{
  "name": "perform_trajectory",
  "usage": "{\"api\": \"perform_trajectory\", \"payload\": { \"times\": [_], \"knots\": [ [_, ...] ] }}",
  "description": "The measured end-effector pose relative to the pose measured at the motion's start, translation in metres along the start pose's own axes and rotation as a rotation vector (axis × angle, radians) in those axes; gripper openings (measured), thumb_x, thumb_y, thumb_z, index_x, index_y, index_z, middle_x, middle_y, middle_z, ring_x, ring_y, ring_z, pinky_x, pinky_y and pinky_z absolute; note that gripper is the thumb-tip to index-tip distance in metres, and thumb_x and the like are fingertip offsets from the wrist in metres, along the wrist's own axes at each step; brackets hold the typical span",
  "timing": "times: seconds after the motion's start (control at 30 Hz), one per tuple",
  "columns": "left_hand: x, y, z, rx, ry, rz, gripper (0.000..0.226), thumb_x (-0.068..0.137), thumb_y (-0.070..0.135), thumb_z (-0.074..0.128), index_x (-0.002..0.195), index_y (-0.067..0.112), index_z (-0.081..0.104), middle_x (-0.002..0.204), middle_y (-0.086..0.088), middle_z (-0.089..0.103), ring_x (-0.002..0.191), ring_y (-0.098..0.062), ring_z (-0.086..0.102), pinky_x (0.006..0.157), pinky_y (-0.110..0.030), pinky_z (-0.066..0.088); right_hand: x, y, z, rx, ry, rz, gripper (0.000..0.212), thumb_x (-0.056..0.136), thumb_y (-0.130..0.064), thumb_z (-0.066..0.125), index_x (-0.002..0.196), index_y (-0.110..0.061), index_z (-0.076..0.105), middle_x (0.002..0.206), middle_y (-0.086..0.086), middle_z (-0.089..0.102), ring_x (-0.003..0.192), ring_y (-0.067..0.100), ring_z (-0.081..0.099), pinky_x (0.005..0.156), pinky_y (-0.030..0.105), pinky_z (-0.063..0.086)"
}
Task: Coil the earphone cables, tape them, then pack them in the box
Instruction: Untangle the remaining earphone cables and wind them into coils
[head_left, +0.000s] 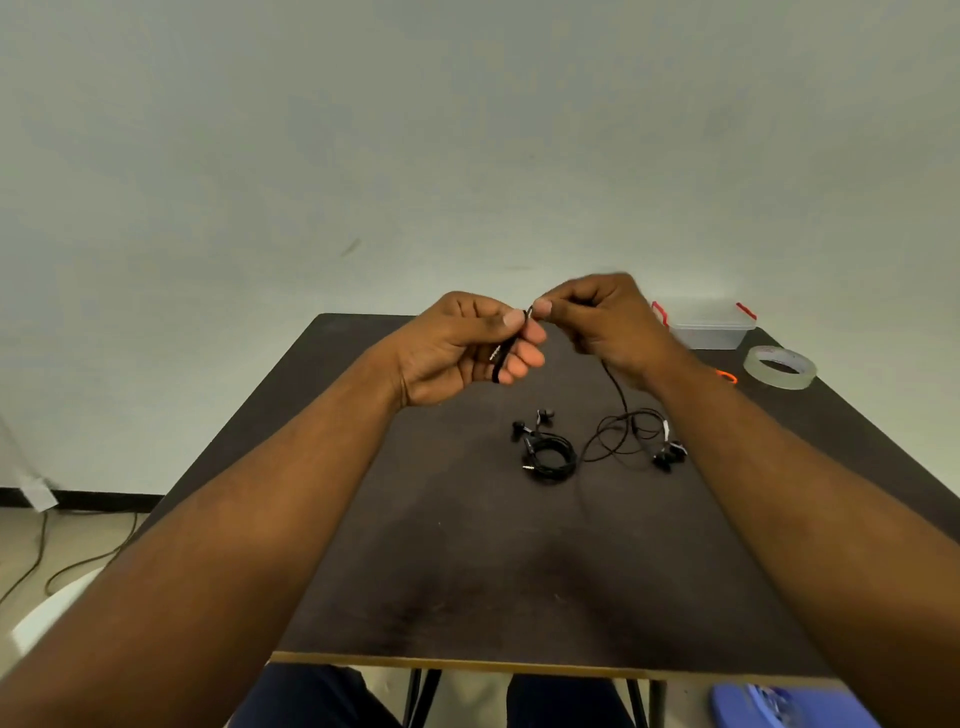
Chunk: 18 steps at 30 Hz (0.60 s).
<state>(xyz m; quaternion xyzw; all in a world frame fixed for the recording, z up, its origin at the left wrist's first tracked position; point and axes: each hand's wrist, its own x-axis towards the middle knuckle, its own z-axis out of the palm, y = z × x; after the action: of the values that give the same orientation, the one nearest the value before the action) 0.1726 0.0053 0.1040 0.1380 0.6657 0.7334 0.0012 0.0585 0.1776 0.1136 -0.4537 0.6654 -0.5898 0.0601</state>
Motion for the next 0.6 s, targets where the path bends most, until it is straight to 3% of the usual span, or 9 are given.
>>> {"api": "perform_trajectory", "payload": {
  "times": [0.1,0.17,0.2,0.27,0.33,0.37,0.5,0.6],
  "knots": [
    [0.007,0.007,0.009,-0.242,0.074,0.183,0.022,0.089,0.021,0.059,0.095,0.008,0.076,0.090,-0.010,0.075,0.080,-0.015,0.072,0.069,-0.024,0.057,-0.011,0.015,0.018,-0.062,-0.033,0.046,0.030,0.089,-0.030,0.065,0.075,-0.004,0.070,0.050,-0.003,0.045,0.043,0.006,0.034,0.043,0.021,0.030],
    [0.017,0.010,0.010,-0.407,0.309,0.317,0.020,0.093,0.017,0.058,0.093,0.006,0.075,0.095,-0.012,0.074,0.089,-0.021,0.072,0.075,-0.028,0.057,-0.022,0.016,0.029,-0.143,-0.110,0.016,0.030,0.090,-0.031,0.064,0.082,-0.003,0.072,0.051,-0.003,0.045,0.045,0.005,0.037,0.047,0.018,0.035],
    [0.020,0.011,0.007,-0.364,0.460,0.366,0.018,0.093,0.015,0.060,0.092,0.005,0.075,0.096,-0.014,0.074,0.091,-0.023,0.072,0.077,-0.029,0.057,-0.026,0.015,0.031,-0.166,-0.138,-0.009,0.030,0.090,-0.031,0.064,0.083,-0.003,0.073,0.052,-0.001,0.046,0.047,0.005,0.038,0.049,0.016,0.036],
    [0.021,0.009,0.002,0.063,0.687,0.394,0.014,0.090,0.012,0.066,0.090,0.000,0.074,0.094,-0.013,0.074,0.088,-0.020,0.072,0.078,-0.031,0.055,-0.029,0.006,0.028,-0.216,-0.146,-0.053,0.027,0.089,-0.030,0.065,0.083,-0.004,0.072,0.058,0.006,0.054,0.051,0.013,0.042,0.054,0.021,0.039],
    [0.016,-0.001,-0.002,0.491,0.613,0.345,0.017,0.088,0.012,0.068,0.088,-0.004,0.074,0.088,-0.010,0.074,0.085,-0.013,0.071,0.076,-0.030,0.055,-0.025,-0.006,0.017,-0.279,-0.100,-0.089,0.016,0.087,-0.028,0.068,0.083,-0.014,0.075,0.071,0.010,0.069,0.060,0.027,0.054,0.060,0.028,0.044],
    [0.013,-0.007,-0.003,0.561,0.508,0.292,0.020,0.089,0.014,0.067,0.090,-0.005,0.074,0.085,-0.009,0.075,0.083,-0.013,0.071,0.076,-0.030,0.056,-0.022,-0.013,0.009,-0.320,-0.074,-0.112,0.011,0.085,-0.027,0.071,0.083,-0.018,0.076,0.074,0.006,0.072,0.066,0.027,0.061,0.061,0.029,0.047],
    [0.006,-0.011,0.003,0.259,0.125,0.053,0.024,0.093,0.021,0.059,0.096,0.001,0.072,0.086,-0.014,0.074,0.077,-0.020,0.071,0.071,-0.028,0.057,-0.005,-0.030,-0.019,-0.325,-0.049,-0.122,0.010,0.074,-0.026,0.081,0.076,-0.018,0.076,0.075,-0.003,0.074,0.071,0.012,0.069,0.067,0.022,0.054],
    [0.008,-0.003,0.009,-0.037,0.026,0.026,0.025,0.094,0.023,0.054,0.092,0.007,0.074,0.078,-0.007,0.073,0.066,-0.012,0.068,0.063,-0.022,0.055,0.001,-0.027,-0.021,-0.163,-0.014,-0.105,0.010,0.076,-0.024,0.080,0.076,-0.015,0.076,0.066,-0.007,0.071,0.056,0.000,0.060,0.054,0.012,0.046]
  ]
}}
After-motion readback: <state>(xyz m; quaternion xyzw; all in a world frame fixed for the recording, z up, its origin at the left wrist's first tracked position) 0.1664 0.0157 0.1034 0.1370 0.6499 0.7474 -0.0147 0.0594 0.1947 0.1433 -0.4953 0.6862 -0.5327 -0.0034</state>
